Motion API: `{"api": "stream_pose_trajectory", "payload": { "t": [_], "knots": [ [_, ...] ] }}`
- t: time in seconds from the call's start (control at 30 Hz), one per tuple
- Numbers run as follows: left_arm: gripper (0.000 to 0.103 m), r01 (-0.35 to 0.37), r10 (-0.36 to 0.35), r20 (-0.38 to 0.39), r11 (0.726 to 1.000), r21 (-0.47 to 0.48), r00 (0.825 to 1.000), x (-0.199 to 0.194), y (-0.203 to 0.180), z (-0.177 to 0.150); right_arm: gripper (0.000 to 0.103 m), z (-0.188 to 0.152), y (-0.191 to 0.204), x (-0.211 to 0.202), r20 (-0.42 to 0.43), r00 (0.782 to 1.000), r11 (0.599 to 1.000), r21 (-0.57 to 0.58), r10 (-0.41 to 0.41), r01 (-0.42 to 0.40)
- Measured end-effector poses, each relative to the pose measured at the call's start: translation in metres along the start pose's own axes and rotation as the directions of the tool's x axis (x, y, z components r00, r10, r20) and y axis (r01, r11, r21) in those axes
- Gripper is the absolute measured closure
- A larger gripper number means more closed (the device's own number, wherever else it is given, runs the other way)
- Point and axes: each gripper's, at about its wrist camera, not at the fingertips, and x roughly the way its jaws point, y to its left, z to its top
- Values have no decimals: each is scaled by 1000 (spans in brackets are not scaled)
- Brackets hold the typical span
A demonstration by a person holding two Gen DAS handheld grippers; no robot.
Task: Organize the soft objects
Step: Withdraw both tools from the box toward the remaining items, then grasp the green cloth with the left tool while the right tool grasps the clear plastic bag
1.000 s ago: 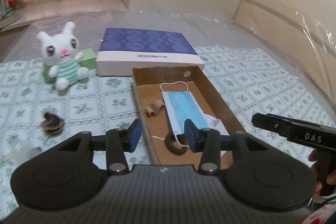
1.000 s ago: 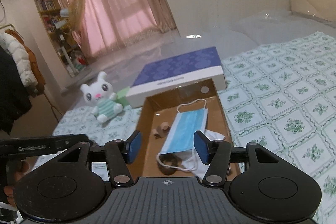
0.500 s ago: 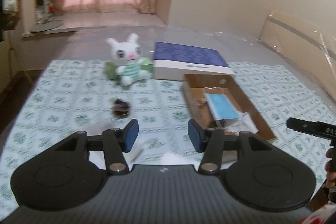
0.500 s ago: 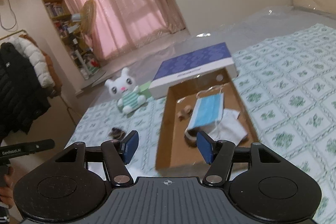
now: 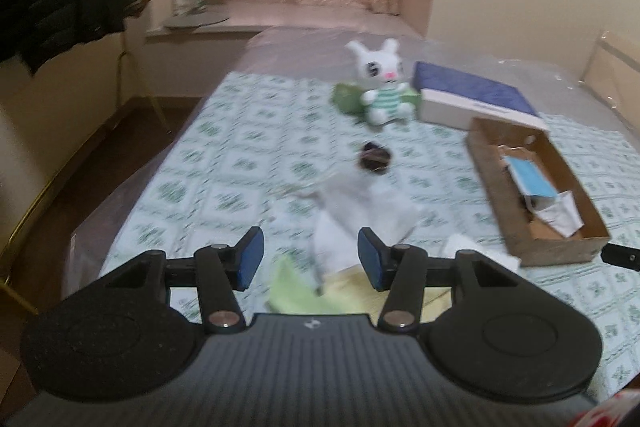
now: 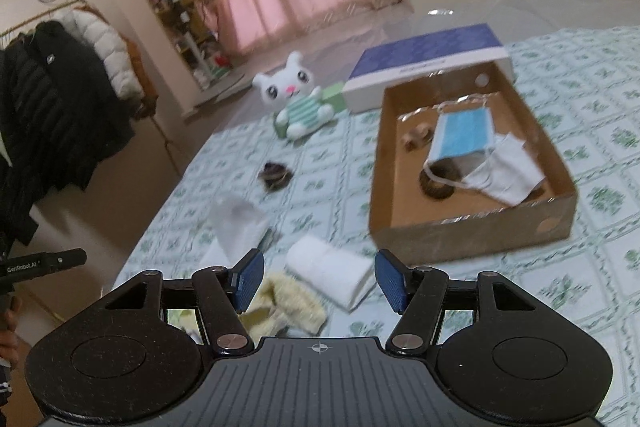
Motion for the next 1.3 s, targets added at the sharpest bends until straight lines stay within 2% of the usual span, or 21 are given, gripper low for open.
{"api": "stream_pose_trajectory", "payload": {
  "t": [0.2,0.53,1.03,1.3],
  "knots": [
    [55,-25,23,-63,999,-27,998,9,17,-28,41,-15,7,17,-54,999,1000,-28,-8,7],
    [55,7,1,-150,999,50,989,40,-2,-65,41,-35,9,36,-107,993,995,-82,-57,48],
    [53,19,12,-213,989,147,977,87,-12,-84,41,-49,0,59,-181,979,993,-88,-92,76],
    [53,46,-10,-235,988,147,972,112,-13,-87,41,-50,0,68,-198,975,993,-88,-97,81]
  ]
}}
